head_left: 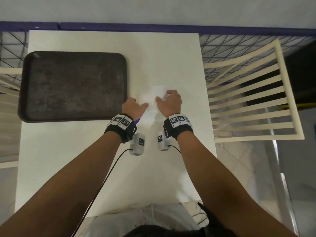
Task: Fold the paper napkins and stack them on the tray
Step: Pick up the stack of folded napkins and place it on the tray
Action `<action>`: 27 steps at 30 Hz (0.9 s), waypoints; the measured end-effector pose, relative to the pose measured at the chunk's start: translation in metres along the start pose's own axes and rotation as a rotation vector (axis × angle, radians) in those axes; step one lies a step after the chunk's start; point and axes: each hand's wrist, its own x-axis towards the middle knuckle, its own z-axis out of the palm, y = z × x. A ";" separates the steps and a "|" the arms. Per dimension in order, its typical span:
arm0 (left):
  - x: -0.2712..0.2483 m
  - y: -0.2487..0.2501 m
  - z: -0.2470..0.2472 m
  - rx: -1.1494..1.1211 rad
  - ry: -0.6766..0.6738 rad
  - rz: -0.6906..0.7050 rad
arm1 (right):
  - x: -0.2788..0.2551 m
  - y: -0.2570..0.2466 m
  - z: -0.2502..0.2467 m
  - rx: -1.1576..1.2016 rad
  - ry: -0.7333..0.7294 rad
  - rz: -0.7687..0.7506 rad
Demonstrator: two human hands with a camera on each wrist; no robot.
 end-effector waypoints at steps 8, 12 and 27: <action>0.013 -0.004 0.010 -0.428 -0.062 -0.225 | 0.012 0.008 -0.008 0.048 -0.174 0.165; 0.000 -0.001 0.003 -0.550 -0.179 -0.319 | 0.012 0.018 -0.013 0.188 -0.244 0.204; -0.031 -0.011 -0.007 -0.675 -0.272 -0.172 | -0.012 0.030 -0.030 0.517 -0.354 0.132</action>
